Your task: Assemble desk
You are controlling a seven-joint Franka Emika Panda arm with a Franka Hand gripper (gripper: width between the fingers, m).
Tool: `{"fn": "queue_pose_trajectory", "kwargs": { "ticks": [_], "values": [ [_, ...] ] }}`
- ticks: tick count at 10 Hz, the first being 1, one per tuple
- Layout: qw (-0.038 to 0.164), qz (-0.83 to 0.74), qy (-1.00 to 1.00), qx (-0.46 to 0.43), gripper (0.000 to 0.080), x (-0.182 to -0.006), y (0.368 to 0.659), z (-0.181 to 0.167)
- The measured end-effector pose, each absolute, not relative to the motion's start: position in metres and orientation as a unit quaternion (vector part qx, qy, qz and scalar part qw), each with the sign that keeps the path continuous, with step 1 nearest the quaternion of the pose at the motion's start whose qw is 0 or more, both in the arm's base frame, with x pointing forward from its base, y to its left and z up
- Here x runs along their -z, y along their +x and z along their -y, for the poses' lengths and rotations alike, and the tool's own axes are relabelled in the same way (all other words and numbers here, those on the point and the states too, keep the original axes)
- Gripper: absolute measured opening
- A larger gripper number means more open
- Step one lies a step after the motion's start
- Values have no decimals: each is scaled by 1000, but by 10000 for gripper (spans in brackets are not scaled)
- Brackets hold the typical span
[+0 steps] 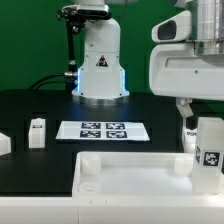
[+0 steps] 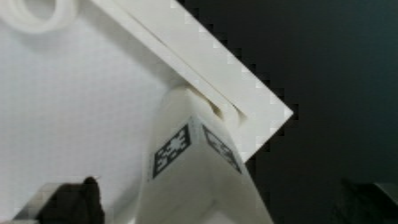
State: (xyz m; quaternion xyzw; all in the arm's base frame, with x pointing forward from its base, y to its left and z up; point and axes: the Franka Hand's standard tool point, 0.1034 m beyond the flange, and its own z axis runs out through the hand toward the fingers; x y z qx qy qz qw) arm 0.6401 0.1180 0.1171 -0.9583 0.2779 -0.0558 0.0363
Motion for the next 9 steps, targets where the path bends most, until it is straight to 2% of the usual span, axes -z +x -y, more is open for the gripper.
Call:
{"fn": "queue_pose_trajectory", "kwargs": {
  "ticks": [1,3,4,5,6,7,9],
  "values": [
    [16,-128,-990,64,649,-120,646,-115],
    [14,-93,-994,63,649,-117,645,-115],
    [14,-101,-993,63,553,-117,645,-115],
    [15,-109,-992,63,369,-117,645,-115],
    [17,-133,-989,62,369,-117,645,-115],
    [18,-170,-983,62,285,-117,645,-114],
    [23,-265,-962,60,285,-117,645,-111]
  ]
}}
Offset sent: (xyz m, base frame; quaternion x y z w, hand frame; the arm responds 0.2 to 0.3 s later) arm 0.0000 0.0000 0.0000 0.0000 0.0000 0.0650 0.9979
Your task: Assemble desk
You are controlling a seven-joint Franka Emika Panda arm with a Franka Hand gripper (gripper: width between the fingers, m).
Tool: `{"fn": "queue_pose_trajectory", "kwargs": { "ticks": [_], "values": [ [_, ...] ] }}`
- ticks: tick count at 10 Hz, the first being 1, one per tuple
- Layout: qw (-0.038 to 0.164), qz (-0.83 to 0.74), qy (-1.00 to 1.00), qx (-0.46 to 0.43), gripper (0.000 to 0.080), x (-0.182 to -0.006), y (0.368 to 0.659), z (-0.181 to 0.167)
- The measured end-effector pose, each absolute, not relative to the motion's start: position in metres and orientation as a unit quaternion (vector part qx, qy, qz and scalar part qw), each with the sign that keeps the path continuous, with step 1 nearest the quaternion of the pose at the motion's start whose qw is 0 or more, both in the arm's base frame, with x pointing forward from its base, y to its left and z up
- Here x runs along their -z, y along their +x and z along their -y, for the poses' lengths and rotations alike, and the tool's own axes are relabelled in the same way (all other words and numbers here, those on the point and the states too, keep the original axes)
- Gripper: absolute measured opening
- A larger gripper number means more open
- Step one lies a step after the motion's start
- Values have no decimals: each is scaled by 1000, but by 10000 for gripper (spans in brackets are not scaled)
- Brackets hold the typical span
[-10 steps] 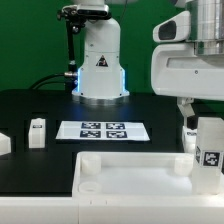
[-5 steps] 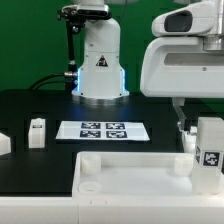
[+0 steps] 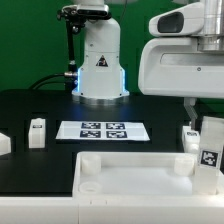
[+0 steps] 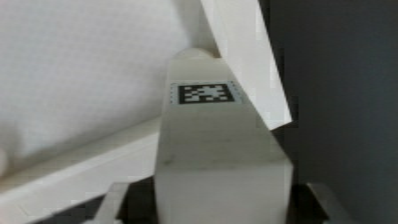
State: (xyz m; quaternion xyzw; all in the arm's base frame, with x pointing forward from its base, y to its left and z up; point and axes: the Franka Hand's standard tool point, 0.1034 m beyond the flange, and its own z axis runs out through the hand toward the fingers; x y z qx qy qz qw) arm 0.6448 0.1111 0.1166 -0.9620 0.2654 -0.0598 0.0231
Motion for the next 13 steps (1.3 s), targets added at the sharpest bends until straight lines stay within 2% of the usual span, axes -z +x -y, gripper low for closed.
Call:
{"fn": "queue_pose_trajectory", "kwargs": {
  "ticks": [3,7,10,13],
  "values": [
    [40,-507,-860,45,285,-117,643,-105],
    [44,-584,-810,37,285,-117,641,-104],
    [76,-770,-633,23,287,-116,638,-110],
    [81,-812,-577,18,288,-117,638,-105]
  ]
}}
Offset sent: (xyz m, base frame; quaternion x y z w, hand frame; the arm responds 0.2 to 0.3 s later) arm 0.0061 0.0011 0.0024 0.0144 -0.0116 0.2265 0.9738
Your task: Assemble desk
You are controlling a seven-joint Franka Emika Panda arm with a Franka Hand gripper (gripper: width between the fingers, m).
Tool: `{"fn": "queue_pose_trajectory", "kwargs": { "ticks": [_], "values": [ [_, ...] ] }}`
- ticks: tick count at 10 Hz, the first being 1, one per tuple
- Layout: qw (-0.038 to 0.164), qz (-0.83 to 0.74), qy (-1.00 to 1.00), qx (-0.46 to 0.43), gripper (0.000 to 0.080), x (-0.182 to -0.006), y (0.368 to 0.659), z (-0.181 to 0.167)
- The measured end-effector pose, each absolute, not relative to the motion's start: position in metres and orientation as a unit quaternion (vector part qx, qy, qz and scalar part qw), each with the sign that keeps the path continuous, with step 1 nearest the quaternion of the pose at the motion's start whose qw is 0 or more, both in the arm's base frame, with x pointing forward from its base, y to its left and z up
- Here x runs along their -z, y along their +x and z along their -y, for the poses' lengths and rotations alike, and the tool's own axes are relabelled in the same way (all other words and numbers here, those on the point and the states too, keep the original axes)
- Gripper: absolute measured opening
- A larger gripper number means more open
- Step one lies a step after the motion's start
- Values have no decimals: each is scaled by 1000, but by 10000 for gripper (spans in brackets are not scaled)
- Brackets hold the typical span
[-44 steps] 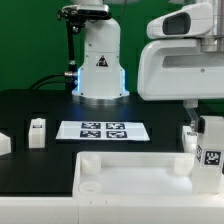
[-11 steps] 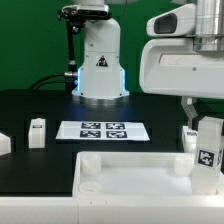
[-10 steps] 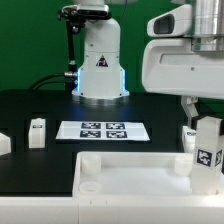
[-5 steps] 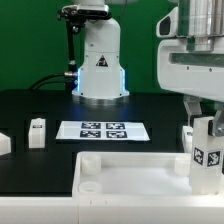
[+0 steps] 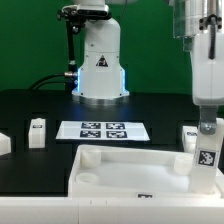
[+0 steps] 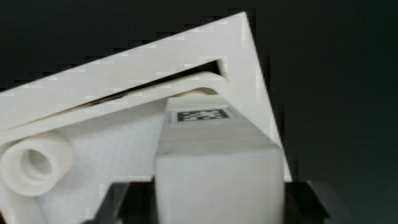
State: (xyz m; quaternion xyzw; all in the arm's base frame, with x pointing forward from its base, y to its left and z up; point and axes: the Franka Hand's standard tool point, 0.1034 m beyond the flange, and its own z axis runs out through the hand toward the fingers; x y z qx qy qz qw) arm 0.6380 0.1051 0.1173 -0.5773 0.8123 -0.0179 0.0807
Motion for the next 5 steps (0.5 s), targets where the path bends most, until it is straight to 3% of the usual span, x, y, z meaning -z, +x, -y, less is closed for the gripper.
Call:
{"fn": "queue_pose_trajectory", "kwargs": {
  "ticks": [3,5],
  "values": [
    [79,-807,-585,18,289,-116,638,-105],
    [83,-793,-604,14,601,-131,638,-117]
  ]
}}
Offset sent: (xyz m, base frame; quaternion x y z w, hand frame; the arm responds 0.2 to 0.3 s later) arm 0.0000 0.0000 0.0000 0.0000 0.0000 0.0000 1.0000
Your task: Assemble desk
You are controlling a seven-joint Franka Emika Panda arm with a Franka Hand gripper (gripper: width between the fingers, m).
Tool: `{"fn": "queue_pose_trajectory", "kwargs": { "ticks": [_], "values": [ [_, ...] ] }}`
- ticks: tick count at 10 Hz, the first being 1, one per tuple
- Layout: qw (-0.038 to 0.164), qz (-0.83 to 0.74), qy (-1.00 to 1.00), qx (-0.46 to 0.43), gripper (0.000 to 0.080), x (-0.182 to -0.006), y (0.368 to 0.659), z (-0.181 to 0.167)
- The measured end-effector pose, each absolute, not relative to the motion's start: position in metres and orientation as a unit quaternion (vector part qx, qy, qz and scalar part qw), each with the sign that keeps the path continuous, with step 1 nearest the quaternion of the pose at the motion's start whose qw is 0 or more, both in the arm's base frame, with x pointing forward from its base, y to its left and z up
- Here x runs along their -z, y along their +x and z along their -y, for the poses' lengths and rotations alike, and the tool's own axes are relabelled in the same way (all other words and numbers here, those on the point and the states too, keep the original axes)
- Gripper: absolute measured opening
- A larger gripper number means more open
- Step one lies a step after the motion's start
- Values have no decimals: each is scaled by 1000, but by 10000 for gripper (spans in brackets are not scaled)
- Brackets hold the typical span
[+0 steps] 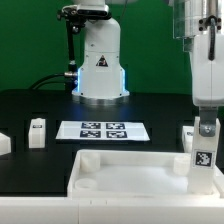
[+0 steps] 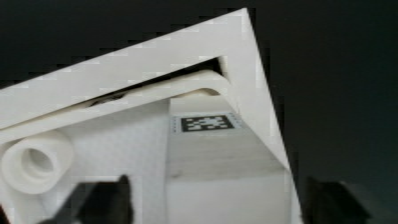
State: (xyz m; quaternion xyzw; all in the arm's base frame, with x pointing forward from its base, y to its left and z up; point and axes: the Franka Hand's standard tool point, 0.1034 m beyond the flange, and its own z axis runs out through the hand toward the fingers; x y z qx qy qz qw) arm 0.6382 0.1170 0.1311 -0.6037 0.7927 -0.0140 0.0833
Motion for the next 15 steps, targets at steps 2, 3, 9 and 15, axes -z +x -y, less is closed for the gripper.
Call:
{"fn": "queue_pose_trajectory", "kwargs": {
  "ticks": [2,3,9,15],
  "values": [
    [109,-790,-604,8,634,-167,646,-123],
    [104,-789,-605,8,647,-160,643,-122],
    [108,-736,-668,15,649,-165,641,-138],
    [89,-582,-808,23,649,-173,619,-169]
  ]
}}
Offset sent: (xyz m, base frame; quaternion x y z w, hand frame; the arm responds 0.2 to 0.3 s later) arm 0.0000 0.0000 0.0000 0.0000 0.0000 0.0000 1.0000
